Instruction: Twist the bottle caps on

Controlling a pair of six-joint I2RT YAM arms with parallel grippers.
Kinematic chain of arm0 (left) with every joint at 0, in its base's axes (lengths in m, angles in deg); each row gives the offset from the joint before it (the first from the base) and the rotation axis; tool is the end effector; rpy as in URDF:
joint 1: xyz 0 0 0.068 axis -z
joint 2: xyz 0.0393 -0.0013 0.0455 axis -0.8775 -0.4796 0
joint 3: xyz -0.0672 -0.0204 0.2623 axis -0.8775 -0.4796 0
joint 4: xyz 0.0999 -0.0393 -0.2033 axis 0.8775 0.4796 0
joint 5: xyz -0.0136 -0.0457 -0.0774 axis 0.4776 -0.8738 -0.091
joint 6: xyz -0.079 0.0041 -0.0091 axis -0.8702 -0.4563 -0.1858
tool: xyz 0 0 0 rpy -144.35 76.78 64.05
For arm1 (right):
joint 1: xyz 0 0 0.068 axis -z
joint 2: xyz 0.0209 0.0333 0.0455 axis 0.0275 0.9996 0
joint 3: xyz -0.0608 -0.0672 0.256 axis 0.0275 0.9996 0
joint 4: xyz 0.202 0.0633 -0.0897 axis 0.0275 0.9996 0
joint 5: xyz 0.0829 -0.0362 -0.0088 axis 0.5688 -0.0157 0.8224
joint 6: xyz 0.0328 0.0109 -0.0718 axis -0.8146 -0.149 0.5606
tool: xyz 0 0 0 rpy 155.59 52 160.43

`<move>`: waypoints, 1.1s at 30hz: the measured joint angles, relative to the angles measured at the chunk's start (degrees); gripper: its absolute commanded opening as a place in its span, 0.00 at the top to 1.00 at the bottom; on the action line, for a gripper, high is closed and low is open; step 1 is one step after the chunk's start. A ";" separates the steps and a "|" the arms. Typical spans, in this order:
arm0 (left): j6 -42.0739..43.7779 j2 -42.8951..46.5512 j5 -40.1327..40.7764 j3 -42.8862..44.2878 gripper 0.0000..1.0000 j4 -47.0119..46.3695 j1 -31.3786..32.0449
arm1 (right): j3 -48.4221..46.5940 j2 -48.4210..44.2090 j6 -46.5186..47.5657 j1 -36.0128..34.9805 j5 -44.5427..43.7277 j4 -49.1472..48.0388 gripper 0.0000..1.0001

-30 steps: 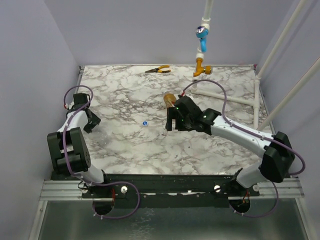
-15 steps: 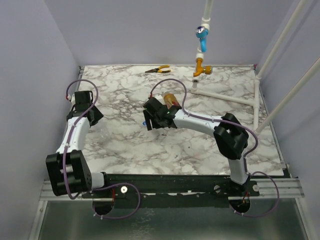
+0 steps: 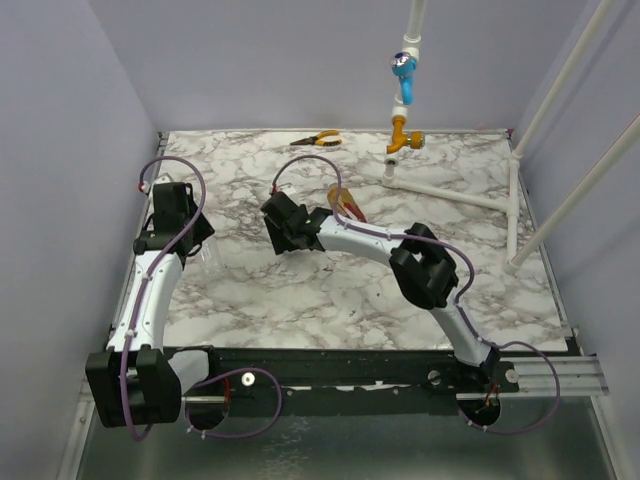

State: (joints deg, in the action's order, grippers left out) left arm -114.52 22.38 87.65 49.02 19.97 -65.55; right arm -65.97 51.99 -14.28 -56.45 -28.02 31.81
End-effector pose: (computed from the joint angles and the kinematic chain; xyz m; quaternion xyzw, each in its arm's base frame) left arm 0.2269 0.0269 0.2657 -0.2745 0.8758 -0.0113 0.3969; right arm 0.2971 0.3851 0.1684 -0.1888 0.9173 0.0904 0.3389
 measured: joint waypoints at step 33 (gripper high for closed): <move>4.09 7.37 -3.34 -2.36 0.59 -5.88 16.92 | 9.49 -8.44 -7.13 -0.63 -2.43 8.41 0.76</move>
State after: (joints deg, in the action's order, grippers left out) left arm -110.43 29.75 84.31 46.66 14.09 -48.63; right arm -56.48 43.55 -21.40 -57.08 -30.45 40.23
